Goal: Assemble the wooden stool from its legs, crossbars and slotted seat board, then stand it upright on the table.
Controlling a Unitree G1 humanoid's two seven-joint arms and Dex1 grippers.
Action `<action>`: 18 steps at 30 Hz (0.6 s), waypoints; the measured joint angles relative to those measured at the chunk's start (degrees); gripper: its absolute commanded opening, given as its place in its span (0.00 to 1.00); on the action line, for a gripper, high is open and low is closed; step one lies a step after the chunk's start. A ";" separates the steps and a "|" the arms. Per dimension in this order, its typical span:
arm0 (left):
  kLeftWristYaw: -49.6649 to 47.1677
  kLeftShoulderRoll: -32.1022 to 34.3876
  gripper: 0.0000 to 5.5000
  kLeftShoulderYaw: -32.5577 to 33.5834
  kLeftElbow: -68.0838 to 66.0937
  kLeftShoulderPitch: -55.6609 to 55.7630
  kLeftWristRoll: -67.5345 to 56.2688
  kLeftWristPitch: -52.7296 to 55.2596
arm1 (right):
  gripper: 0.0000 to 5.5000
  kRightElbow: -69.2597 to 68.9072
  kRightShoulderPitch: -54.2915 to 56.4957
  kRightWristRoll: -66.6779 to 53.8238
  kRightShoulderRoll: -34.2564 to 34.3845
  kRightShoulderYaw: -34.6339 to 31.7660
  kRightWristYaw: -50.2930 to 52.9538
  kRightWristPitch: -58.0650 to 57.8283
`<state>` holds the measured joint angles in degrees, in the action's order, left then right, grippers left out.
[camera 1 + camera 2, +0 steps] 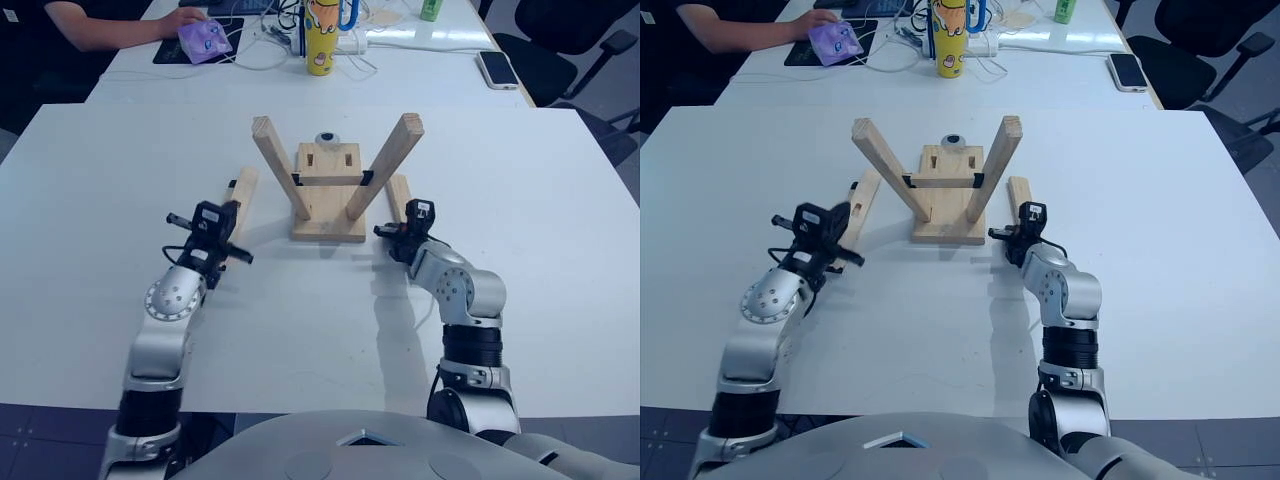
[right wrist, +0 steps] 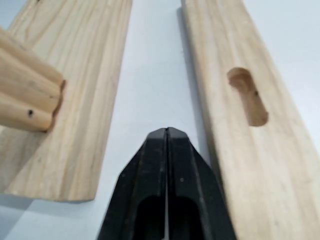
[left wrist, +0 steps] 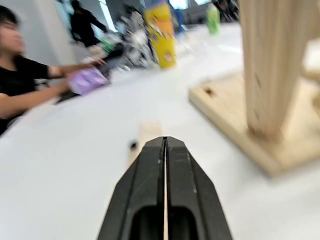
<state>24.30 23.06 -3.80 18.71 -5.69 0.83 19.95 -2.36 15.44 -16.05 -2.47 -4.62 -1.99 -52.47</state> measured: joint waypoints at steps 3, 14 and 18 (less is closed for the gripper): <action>6.41 2.89 0.00 -2.84 -1.51 -0.32 -1.08 -0.07 | 0.00 0.55 -0.20 0.60 -1.52 4.20 -3.96 1.58; 6.39 3.35 0.00 -1.47 -5.58 4.08 -1.84 0.03 | 0.00 -2.02 -3.16 3.87 -3.55 19.56 -16.49 10.51; 6.38 3.39 0.00 -1.20 -5.91 4.34 -1.88 0.03 | 0.00 -7.43 -4.01 3.87 -8.41 18.84 -19.85 10.41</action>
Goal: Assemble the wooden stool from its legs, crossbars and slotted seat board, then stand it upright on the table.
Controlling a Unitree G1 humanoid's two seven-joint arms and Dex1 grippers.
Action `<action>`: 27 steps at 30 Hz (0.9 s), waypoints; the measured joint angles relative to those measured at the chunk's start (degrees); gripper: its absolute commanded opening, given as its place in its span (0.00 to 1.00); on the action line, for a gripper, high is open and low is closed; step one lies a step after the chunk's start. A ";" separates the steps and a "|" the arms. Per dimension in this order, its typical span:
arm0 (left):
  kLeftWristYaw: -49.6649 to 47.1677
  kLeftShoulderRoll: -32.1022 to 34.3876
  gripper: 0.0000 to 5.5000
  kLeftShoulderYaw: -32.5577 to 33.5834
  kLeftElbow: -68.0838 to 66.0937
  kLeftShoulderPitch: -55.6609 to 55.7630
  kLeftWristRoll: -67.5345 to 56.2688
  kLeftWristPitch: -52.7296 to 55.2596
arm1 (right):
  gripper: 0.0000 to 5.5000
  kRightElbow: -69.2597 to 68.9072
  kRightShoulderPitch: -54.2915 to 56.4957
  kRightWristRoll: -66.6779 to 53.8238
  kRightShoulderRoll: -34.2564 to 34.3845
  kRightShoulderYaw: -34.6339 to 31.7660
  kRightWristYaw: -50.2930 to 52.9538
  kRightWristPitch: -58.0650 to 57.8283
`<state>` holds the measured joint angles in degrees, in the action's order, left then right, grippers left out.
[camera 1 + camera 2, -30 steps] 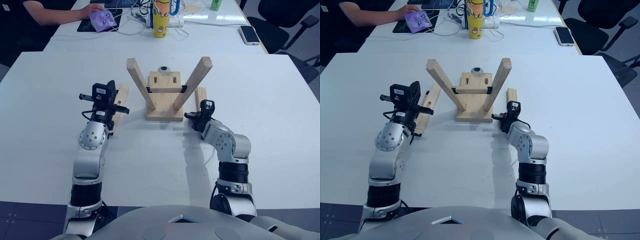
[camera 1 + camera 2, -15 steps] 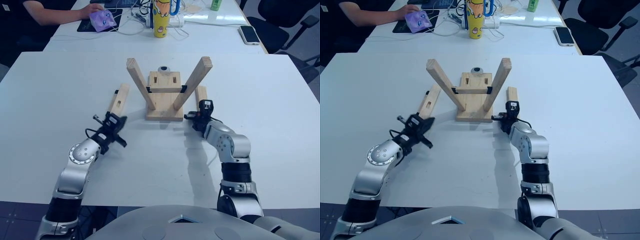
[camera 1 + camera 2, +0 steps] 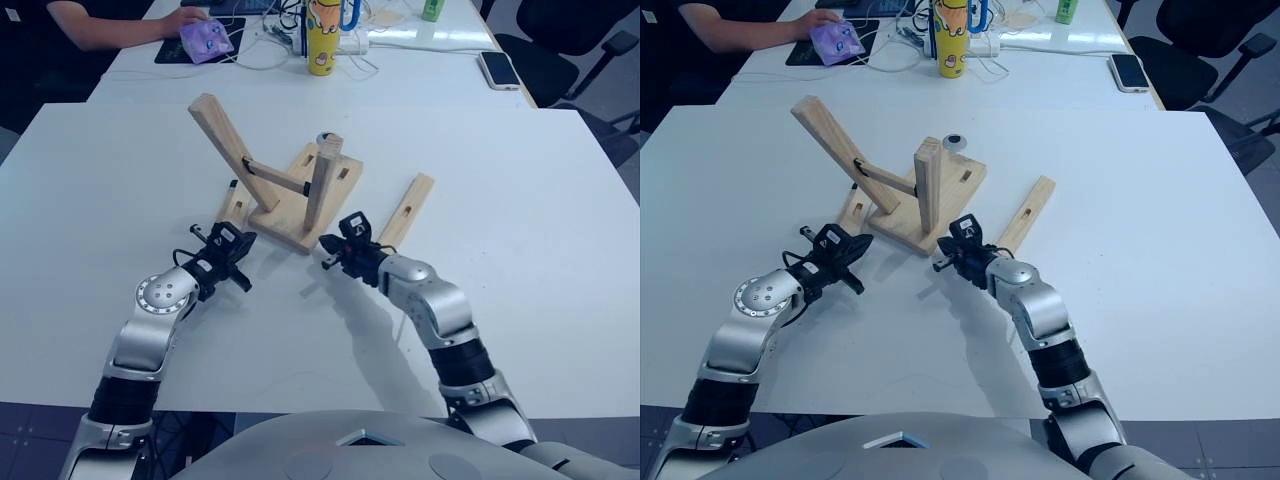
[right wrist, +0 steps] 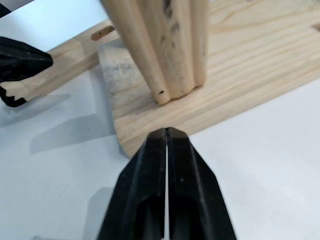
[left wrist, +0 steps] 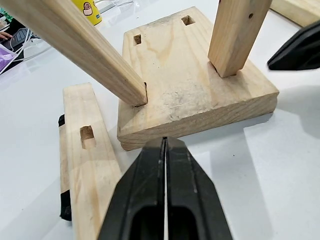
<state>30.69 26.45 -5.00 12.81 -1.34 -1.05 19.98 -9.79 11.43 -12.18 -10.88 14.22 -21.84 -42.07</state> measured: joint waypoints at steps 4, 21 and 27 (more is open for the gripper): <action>0.27 0.05 0.00 -0.08 -0.21 0.18 0.01 0.01 | 0.00 -3.87 2.77 -0.01 -5.62 -3.60 -2.39 -1.19; 13.52 2.52 0.00 -15.41 -5.80 9.54 3.96 -0.49 | 0.00 20.80 19.27 2.87 0.10 0.49 -13.88 23.60; 11.21 0.62 0.00 -15.81 -6.90 10.38 5.05 -0.53 | 0.00 20.63 19.37 2.70 0.17 1.70 -18.31 24.96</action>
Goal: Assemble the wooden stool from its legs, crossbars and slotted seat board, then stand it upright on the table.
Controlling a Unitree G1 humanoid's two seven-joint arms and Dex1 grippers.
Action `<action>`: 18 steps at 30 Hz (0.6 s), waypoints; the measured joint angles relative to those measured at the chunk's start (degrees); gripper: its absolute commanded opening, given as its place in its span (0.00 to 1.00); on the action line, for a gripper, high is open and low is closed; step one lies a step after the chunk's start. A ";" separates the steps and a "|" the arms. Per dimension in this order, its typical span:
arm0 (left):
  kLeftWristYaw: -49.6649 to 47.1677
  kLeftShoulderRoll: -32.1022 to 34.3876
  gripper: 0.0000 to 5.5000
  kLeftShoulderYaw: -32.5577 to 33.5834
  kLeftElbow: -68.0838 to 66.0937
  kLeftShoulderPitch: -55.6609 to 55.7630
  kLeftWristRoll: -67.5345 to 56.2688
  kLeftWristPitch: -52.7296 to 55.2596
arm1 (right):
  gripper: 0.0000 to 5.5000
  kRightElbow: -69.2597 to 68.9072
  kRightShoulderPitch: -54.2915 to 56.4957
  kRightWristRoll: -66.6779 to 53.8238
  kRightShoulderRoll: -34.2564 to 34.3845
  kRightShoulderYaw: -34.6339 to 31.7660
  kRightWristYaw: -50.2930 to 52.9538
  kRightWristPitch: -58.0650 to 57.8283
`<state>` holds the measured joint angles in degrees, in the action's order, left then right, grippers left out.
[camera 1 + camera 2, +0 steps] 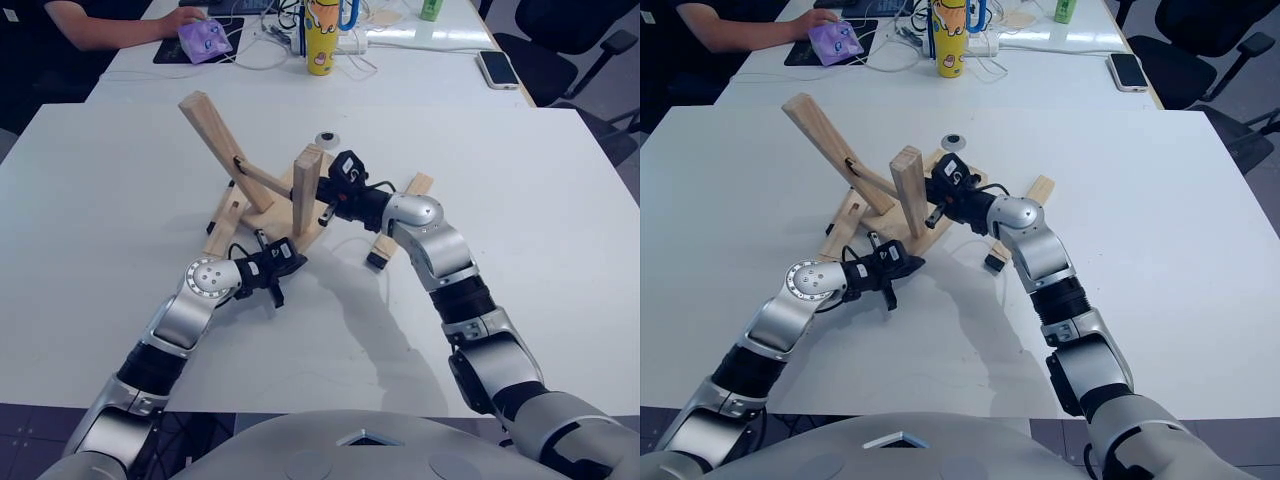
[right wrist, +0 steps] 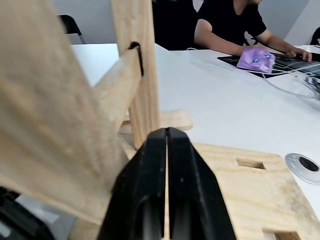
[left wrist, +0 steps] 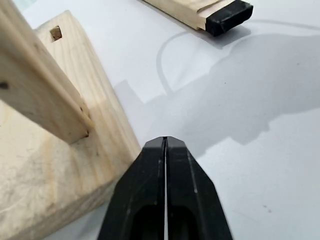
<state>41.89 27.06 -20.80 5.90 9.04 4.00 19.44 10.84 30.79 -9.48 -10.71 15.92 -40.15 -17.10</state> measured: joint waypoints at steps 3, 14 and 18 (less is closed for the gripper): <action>-1.13 0.36 0.00 0.00 -1.14 0.05 1.88 -0.25 | 0.00 -1.70 -0.02 -0.02 0.34 0.46 -1.09 0.00; -4.81 1.04 0.00 -0.31 -4.27 2.06 6.85 -2.03 | 0.00 -5.90 -1.05 -0.60 1.55 2.33 -4.42 -1.12; -5.17 1.04 0.00 0.18 -4.98 2.06 6.83 -2.62 | 0.00 -6.53 -1.19 -1.21 1.94 3.09 -5.82 -1.34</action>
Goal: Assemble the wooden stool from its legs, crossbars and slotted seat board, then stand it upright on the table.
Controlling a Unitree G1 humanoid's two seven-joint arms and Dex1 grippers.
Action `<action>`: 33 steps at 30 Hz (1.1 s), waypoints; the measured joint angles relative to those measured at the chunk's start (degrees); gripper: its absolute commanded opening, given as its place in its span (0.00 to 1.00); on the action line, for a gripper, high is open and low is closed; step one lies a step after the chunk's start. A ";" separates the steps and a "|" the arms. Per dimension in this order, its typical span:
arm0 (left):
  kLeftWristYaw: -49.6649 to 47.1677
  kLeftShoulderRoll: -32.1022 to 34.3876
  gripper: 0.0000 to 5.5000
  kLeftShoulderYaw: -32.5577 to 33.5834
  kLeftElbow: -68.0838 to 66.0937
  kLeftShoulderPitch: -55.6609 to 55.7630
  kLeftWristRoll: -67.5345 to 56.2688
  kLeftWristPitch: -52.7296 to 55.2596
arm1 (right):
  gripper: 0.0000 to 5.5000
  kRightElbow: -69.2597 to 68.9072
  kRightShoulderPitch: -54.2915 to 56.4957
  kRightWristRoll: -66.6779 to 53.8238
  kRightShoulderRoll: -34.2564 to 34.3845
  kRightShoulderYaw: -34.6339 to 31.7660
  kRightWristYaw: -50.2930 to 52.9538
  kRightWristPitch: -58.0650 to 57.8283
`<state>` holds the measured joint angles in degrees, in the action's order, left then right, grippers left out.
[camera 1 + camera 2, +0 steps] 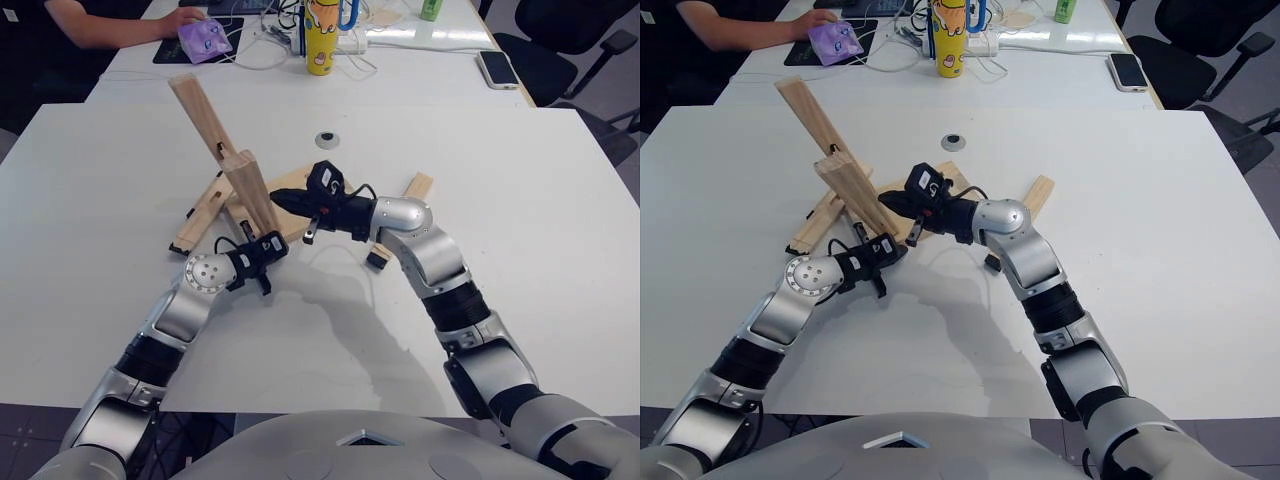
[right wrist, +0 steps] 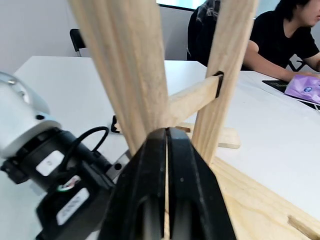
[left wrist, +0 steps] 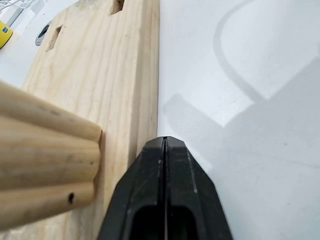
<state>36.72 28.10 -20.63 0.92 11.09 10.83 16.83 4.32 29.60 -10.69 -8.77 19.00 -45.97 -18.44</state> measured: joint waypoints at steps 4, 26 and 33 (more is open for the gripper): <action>0.02 0.00 0.00 0.21 -0.53 0.01 -0.02 -0.67 | 0.00 2.64 0.33 1.62 -0.63 0.00 0.39 1.76; -0.15 -1.42 0.00 0.41 -2.22 0.54 -0.10 -1.72 | 0.00 54.00 23.65 30.62 -8.29 10.64 2.24 27.20; -1.45 -1.80 0.00 1.97 -3.72 0.62 -0.11 -1.91 | 0.00 39.92 19.85 29.83 -14.62 11.80 -11.88 23.25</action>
<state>35.27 26.31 -18.66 -2.80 11.72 10.72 14.92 44.24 49.45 19.14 -23.39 30.80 -57.85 4.81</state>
